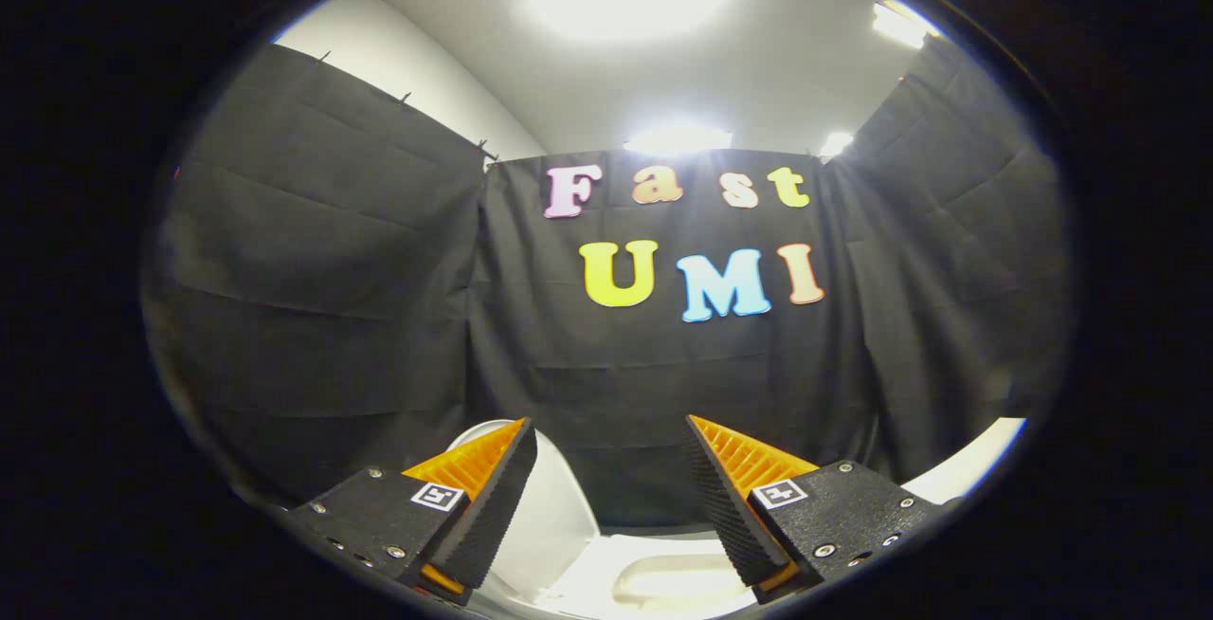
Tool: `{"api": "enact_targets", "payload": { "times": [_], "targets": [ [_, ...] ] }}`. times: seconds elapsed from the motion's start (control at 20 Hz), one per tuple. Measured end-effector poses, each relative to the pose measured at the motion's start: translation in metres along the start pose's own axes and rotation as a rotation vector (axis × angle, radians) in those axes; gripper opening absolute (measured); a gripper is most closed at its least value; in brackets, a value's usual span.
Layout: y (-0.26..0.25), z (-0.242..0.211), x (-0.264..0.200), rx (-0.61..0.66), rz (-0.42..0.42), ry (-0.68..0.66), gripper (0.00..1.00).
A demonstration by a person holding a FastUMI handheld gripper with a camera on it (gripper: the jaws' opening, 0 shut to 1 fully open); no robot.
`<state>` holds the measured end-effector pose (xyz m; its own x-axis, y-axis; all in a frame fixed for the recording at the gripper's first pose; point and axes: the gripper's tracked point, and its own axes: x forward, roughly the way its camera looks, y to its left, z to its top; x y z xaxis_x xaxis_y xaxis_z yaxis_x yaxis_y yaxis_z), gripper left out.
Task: Open the toilet lid.
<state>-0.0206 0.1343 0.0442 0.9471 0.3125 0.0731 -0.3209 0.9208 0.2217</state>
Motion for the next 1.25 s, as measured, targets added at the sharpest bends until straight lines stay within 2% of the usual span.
{"api": "enact_targets", "payload": {
  "times": [0.25, 0.45, 0.6, 0.9, 1.25],
  "targets": [
    [-0.085, 0.007, -0.012, -0.014, -0.042, 0.017, 0.94],
    [-0.129, 0.005, -0.019, -0.022, -0.021, 0.012, 0.94],
    [-0.16, -0.008, -0.036, -0.01, -0.036, 0.023, 0.94],
    [-0.181, -0.037, -0.05, -0.04, -0.031, 0.091, 0.94],
    [-0.182, -0.075, -0.066, -0.087, -0.014, 0.157, 0.95]
  ]
}}
